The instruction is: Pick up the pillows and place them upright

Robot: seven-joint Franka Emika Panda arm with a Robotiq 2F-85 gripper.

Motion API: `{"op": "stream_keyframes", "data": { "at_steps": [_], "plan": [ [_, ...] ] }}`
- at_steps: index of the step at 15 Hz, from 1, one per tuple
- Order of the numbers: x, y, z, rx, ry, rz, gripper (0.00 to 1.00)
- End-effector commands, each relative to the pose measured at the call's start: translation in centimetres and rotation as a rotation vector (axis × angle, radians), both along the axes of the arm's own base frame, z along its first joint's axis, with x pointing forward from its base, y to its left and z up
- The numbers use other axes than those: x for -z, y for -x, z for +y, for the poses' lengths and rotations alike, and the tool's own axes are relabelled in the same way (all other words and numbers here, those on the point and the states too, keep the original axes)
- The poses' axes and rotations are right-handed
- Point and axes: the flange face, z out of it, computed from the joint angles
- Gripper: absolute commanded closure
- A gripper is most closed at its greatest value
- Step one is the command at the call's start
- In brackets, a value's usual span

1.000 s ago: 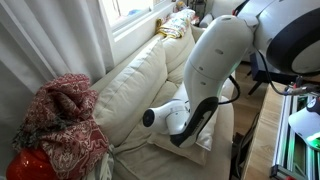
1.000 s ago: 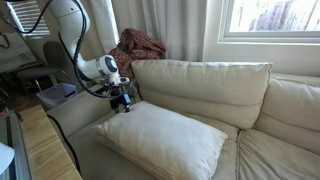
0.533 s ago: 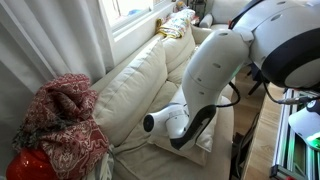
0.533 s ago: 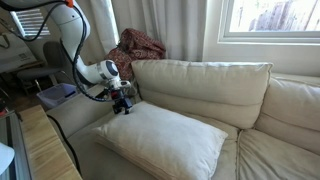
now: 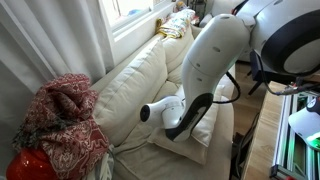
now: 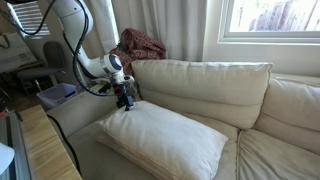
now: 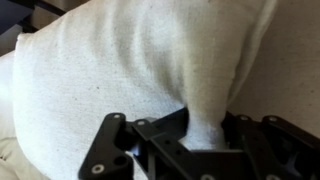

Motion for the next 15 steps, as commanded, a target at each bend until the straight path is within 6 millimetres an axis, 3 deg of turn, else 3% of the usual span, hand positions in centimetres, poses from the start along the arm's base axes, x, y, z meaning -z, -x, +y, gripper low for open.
{"op": "stream_keyframes", "data": {
  "at_steps": [1,10,15],
  "plan": [
    [-4.8,-0.4,-3.6,0.115,0.004,0.004,0.96],
    [-21.5,-2.4,-10.0,0.359,-0.203,-0.158,0.96],
    [-30.5,-2.5,-11.2,0.531,-0.333,-0.243,0.96]
  ]
}}
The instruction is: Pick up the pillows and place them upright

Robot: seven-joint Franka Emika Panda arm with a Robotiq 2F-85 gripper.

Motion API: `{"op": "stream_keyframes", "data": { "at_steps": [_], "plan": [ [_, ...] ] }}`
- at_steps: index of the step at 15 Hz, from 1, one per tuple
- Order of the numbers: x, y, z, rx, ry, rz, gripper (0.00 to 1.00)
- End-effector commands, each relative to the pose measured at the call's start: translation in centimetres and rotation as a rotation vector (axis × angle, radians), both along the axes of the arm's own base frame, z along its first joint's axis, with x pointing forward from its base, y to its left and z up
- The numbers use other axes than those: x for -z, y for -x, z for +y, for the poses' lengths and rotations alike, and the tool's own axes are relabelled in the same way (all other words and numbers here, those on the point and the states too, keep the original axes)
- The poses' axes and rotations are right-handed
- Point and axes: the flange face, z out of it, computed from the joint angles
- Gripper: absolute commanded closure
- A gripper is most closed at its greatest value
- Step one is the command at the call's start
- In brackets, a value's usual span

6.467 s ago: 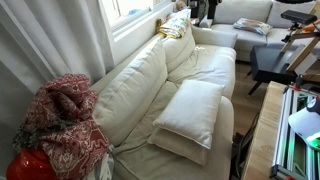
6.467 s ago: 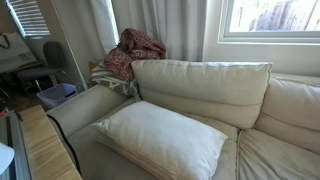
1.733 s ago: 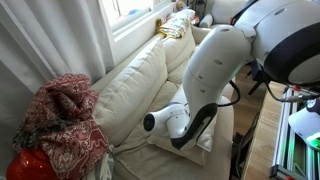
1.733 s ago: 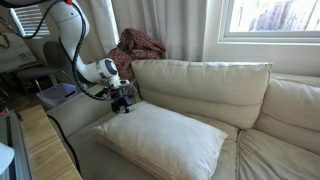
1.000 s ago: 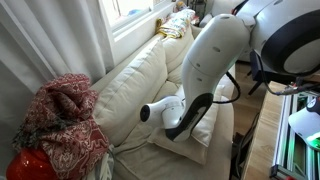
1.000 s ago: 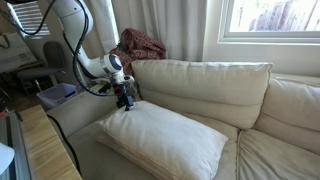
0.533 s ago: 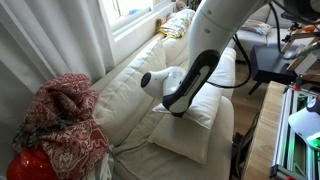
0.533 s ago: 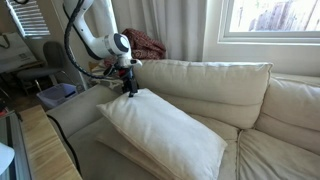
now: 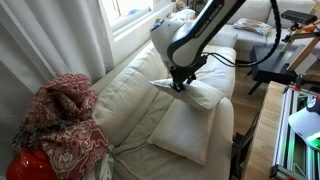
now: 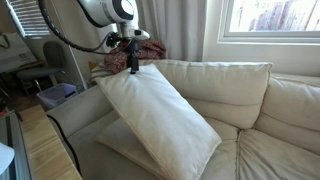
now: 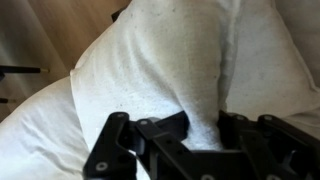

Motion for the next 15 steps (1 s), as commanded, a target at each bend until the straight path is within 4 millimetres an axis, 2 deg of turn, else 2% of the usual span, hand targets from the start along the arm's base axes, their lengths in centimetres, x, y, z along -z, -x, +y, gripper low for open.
{"op": "stream_keyframes", "data": {
  "at_steps": [1,3,4,6,9,10,11,15],
  "plan": [
    [-7.4,1.8,0.1,0.126,-0.078,-0.088,0.96],
    [-9.7,1.9,0.8,0.139,-0.012,-0.136,0.96],
    [-7.0,0.3,0.4,0.098,-0.050,-0.101,0.86],
    [-8.9,0.8,0.9,0.121,-0.042,-0.130,0.86],
    [-8.9,1.2,1.0,0.126,-0.037,-0.130,0.86],
    [-8.8,1.3,1.0,0.126,-0.035,-0.128,0.96],
    [-9.4,1.0,1.2,0.147,-0.052,-0.140,0.96],
    [-13.9,-0.8,0.9,0.273,-0.127,-0.228,0.96]
  ]
}}
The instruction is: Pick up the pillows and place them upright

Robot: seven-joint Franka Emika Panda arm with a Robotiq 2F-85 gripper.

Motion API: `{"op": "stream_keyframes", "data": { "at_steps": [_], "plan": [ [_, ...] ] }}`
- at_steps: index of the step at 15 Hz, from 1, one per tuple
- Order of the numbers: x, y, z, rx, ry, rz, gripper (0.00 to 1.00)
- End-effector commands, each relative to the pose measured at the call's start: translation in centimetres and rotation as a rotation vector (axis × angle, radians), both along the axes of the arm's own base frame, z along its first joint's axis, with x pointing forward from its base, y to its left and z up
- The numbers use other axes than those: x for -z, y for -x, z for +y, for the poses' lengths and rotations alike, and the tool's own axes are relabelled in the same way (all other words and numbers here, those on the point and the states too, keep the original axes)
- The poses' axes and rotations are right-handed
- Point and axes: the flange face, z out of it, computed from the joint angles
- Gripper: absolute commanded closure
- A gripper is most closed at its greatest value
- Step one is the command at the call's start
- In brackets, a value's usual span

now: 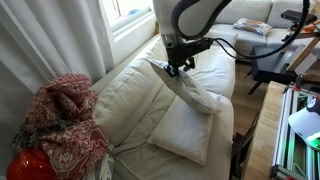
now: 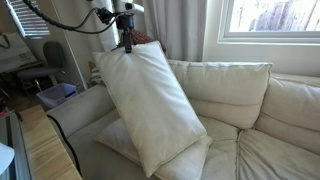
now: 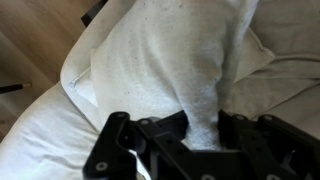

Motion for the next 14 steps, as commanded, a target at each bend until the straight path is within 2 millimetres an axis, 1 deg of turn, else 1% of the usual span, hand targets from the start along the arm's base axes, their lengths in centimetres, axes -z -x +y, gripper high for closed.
{"op": "stream_keyframes", "data": {
  "at_steps": [1,3,5,7,10,14],
  "plan": [
    [-5.4,-1.5,-0.4,0.127,-0.067,-0.078,0.96],
    [-7.7,-2.4,-0.4,0.186,-0.113,-0.127,0.96],
    [-9.3,-3.3,0.1,0.232,-0.160,-0.171,0.96],
    [-10.5,-4.3,0.8,0.284,-0.211,-0.235,0.96],
    [-11.1,-5.3,2.4,0.324,-0.275,-0.299,0.96],
    [-11.4,-6.5,4.2,0.374,-0.360,-0.390,0.96]
  ]
}}
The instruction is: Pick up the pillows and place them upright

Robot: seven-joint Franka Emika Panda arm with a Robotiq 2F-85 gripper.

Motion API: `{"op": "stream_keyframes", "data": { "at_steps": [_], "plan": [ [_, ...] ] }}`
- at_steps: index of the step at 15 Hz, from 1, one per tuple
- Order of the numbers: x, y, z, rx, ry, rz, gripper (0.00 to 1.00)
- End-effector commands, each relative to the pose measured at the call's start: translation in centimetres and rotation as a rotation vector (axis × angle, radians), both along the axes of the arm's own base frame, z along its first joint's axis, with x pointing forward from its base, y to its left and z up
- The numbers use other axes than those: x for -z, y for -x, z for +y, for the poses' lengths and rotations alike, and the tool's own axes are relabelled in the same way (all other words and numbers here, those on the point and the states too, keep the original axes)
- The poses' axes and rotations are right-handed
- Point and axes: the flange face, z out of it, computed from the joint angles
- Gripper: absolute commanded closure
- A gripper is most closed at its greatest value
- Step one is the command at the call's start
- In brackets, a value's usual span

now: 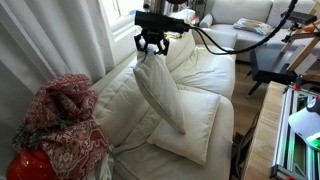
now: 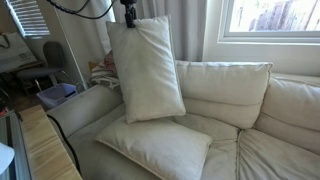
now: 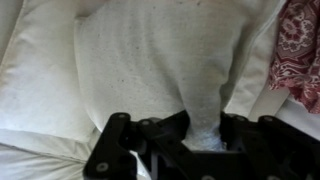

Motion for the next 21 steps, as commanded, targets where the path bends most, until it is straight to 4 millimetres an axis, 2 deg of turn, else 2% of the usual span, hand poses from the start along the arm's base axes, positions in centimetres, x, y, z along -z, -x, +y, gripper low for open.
{"op": "stream_keyframes", "data": {
  "at_steps": [1,6,10,13,17,21],
  "plan": [
    [-1.3,-1.3,1.4,0.056,-0.079,-0.082,0.96],
    [-1.5,-1.9,3.1,0.097,-0.165,-0.132,0.96],
    [-0.2,-2.9,3.4,0.184,-0.255,-0.176,0.96],
    [2.1,-3.5,3.3,0.236,-0.280,-0.211,0.96],
    [6.2,-3.9,3.5,0.247,-0.265,-0.232,0.96],
    [8.3,-4.4,4.4,0.289,-0.305,-0.239,0.96]
  ]
}}
